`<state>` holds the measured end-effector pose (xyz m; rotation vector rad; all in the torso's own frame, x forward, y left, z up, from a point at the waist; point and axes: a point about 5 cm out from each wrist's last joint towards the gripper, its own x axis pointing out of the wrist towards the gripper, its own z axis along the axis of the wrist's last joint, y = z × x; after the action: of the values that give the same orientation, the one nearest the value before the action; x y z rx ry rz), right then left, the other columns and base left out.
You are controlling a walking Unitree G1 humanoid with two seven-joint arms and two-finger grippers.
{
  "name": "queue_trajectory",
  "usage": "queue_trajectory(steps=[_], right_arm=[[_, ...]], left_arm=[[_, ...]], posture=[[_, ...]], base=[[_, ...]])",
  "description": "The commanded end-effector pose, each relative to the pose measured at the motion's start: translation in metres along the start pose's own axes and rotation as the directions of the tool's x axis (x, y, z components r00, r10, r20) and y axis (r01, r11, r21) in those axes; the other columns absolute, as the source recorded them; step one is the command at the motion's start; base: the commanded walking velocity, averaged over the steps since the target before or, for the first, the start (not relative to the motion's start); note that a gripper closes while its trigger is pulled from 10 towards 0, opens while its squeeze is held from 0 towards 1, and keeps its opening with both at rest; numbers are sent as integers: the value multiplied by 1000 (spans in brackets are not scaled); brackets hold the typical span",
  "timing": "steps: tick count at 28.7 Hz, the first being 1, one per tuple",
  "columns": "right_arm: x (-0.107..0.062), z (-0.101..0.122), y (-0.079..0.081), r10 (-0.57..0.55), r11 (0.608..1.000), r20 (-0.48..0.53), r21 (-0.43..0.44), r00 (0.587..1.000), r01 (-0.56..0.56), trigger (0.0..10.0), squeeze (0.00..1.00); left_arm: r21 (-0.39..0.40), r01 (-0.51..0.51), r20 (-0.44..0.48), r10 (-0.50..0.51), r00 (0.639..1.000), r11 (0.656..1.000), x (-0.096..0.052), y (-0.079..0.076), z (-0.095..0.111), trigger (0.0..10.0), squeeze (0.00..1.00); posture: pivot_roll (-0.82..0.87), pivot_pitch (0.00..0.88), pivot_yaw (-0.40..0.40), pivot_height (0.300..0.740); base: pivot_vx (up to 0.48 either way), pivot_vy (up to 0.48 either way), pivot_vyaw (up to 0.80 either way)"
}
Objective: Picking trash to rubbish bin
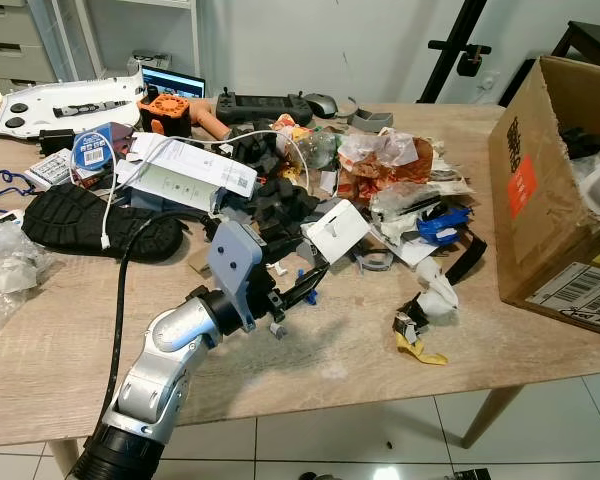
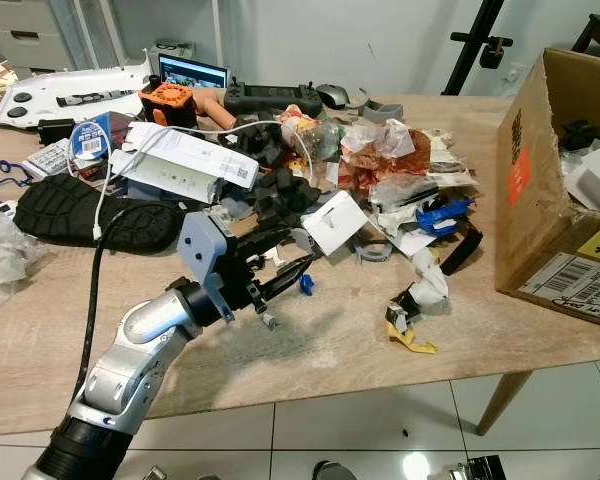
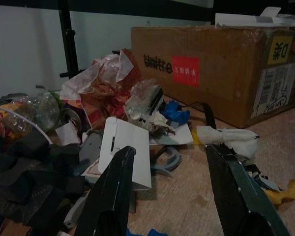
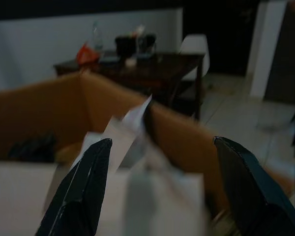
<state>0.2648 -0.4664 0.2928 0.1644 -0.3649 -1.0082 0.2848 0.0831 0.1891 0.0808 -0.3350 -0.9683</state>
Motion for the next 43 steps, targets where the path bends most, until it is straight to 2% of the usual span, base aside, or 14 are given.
queue_trajectory(steps=[1,4,6,9,10,11,14,22,27,29,31,32,33,43], right_arm=[[4,18,-5,-10,999,67,-42,998,13,10000,0],[4,25,10,101,995,91,-30,991,-98,10000,0],[-8,39,70,467,869,183,89,865,-488,10000,0],[-17,44,92,577,782,232,120,783,-612,10000,0],[-34,45,125,732,619,258,138,631,-774,10000,0],[-34,45,125,732,619,258,138,631,-774,10000,0],[-117,18,194,994,10,109,38,14,-999,10000,0],[-174,-27,210,947,-313,-56,47,-316,-948,10000,0],[-185,-44,209,936,-334,-102,58,-338,-941,10000,0],[-204,-63,207,957,-251,-109,142,-267,-957,10000,0],[-212,-70,205,967,-209,-108,185,-231,-960,10000,298],[-218,-77,202,972,-181,-110,208,-207,-961,10000,882],[-226,-87,197,978,-148,-111,220,-175,-964,10000,1000],[-253,-97,178,990,-124,-27,326,-140,-937,10000,1000]], left_arm=[[4,10,-15,-10,1000,1000,2,-2,-3,10000,0],[7,7,-15,-7,1000,1000,2,-1,-3,10000,0],[15,1,-21,-1,1000,1000,2,1,-3,10000,0],[18,-1,-25,1,1000,1000,1,2,-3,10000,0],[26,-7,-29,8,1000,1000,2,3,-4,10000,0],[26,-7,-29,8,1000,1000,2,3,-4,10000,0],[40,-23,-22,24,999,999,4,5,-1,10000,0],[63,-81,-48,84,995,995,-3,10,-4,10000,0],[106,-140,-73,148,986,984,-3,16,-7,10000,0],[126,-237,-89,249,965,963,-5,27,-10,10000,0],[116,-250,-86,261,962,961,-7,28,-9,10000,0],[101,-240,-80,249,965,965,-8,27,-8,10000,0],[89,-209,-81,216,973,974,-11,23,-8,10000,0],[92,-221,-94,229,969,971,-12,19,-11,10000,0]], posture=[[-22,176,-80,740],[-22,177,-74,740],[-22,177,-69,740],[-22,177,-68,740],[-13,177,-70,740],[-13,177,-70,740],[4,180,-78,740],[2,181,-81,740],[-2,184,-87,740],[-3,186,-87,740],[-3,193,-91,740],[-1,194,-92,740],[-1,194,-92,740],[-6,199,-105,740]], base=[[0,0,0],[0,0,0],[0,0,0],[0,0,0],[0,0,0],[0,0,0],[0,0,0],[0,0,0],[0,0,0],[0,0,0],[0,0,0],[0,0,0],[0,0,0],[0,0,0]])
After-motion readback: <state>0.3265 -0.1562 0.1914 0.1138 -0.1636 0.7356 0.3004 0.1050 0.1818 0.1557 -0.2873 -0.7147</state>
